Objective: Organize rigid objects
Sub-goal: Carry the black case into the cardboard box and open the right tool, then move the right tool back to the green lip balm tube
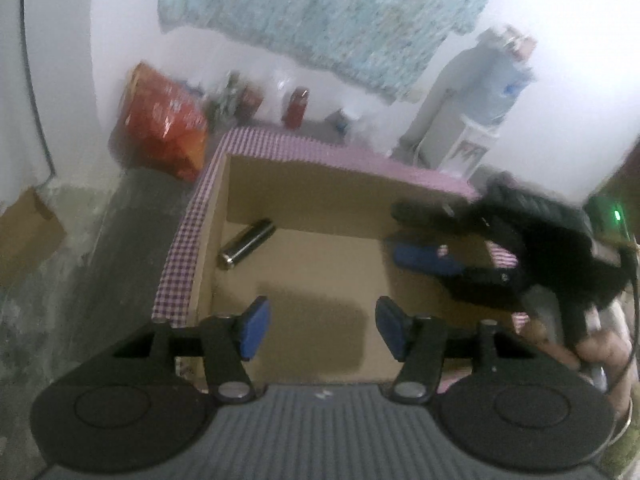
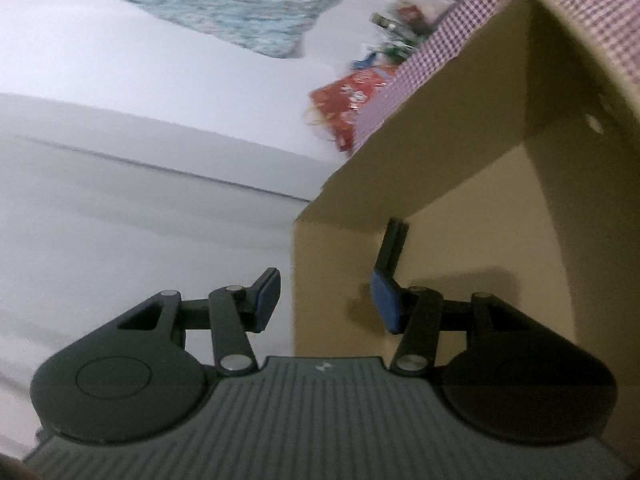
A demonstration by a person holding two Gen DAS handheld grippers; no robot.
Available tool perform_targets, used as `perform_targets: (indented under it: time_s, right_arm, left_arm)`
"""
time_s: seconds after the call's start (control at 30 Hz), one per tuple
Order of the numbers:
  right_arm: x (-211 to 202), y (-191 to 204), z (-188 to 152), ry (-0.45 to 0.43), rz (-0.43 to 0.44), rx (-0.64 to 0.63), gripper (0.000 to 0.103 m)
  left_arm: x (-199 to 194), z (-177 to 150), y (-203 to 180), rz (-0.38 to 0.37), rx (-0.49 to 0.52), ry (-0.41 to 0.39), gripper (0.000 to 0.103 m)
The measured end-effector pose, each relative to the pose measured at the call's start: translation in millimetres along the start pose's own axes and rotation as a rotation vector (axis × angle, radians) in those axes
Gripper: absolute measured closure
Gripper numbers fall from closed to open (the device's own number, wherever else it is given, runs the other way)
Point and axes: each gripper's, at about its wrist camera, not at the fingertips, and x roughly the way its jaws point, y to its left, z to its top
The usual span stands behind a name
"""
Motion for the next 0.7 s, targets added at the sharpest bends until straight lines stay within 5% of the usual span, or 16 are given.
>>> perform_targets:
  time_s: [0.13,0.3,0.53,0.7]
  right_arm:
    - [-86.8,7.9,-37.9,-0.015,0.02,-0.08,0.053]
    - [-143.2,3.8,-103.5,-0.033,-0.011,-0.19,0.052]
    - [-134.3,-36.0,-170.1,-0.038,-0.077,-0.254,0.052]
    - [-96.8,-41.6,-184.7,0.031,-0.129,-0.285,0.053]
  left_arm:
    - [-38.1,-33.2,-12.1,-0.018,0.082,-0.089,0.035]
    - [-57.7,-93.1,-22.4,-0.001,0.133,-0.108,0.033]
    - [-28.2,-174.1,-38.4,0.042,0.178,-0.032,0.031]
    - [1.7,-197.9,-43.5,0.093,0.223,0.006,0.032]
